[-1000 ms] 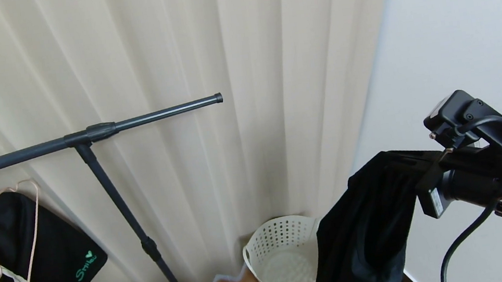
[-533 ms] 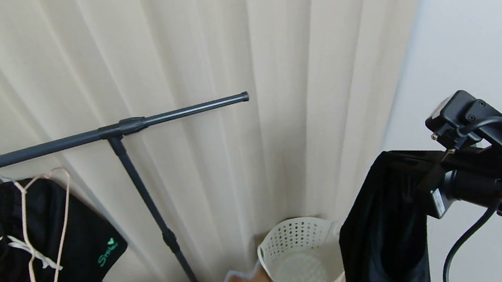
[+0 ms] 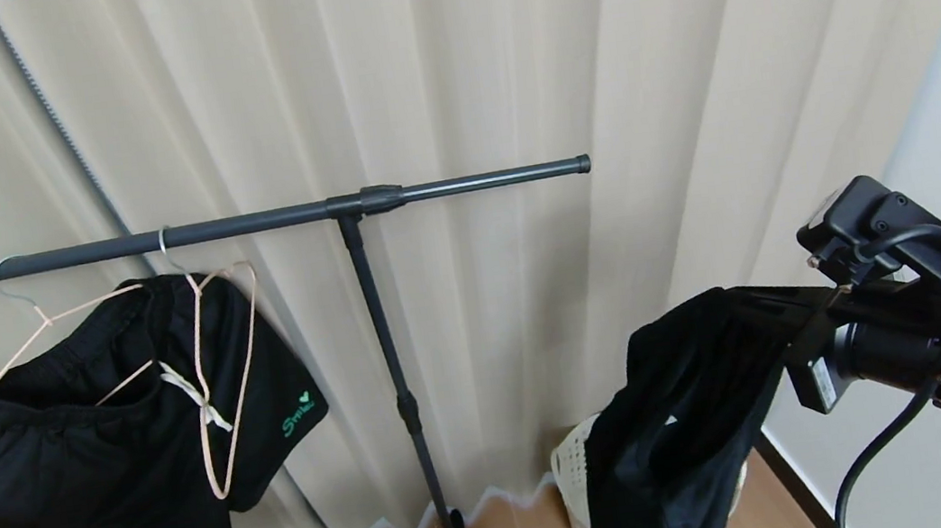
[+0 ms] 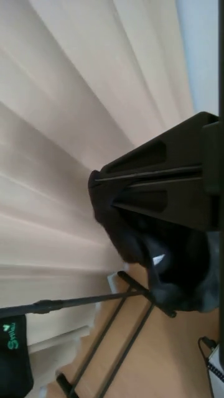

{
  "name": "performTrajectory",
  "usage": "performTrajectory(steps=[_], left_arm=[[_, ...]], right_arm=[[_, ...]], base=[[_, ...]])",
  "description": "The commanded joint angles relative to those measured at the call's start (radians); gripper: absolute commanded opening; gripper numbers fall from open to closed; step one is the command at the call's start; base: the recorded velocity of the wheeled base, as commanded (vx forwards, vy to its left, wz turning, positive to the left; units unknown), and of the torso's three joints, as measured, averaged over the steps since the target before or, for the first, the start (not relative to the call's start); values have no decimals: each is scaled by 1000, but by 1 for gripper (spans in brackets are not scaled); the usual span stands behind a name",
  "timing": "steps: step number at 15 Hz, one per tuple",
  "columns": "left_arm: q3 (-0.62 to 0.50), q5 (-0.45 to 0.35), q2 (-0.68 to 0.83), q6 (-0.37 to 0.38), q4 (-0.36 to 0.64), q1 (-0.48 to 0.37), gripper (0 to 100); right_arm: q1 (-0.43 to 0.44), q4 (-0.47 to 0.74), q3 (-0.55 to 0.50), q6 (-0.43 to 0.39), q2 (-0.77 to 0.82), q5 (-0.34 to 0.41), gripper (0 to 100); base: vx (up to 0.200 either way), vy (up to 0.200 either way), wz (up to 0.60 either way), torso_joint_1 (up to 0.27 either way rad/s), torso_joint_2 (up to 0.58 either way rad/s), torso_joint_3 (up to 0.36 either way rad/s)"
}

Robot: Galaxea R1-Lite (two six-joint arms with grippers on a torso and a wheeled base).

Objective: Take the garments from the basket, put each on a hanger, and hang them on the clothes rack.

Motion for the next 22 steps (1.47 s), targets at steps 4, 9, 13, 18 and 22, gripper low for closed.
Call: performTrajectory(steps=[4,9,13,18,22], left_arm=[[0,0,0,0,0,-1,100],[0,0,0,0,0,-1,100],[0,0,0,0,0,-1,100],[0,0,0,-2,0,-1,100],[0,0,0,0,0,-1,100]], right_arm=[[0,-2,1,0,-1,0,0],[0,-2,2,-16,1,0,0],[0,-2,4,-16,1,0,0],[0,-2,10,-20,1,2,0],[0,-2,9,-22,2,2,0]], base=[[0,200,0,-7,-2,5],[-40,200,0,6,6,1],[-200,50,0,4,2,-1],[-160,80,0,0,2,2],[0,200,0,-9,1,6]])
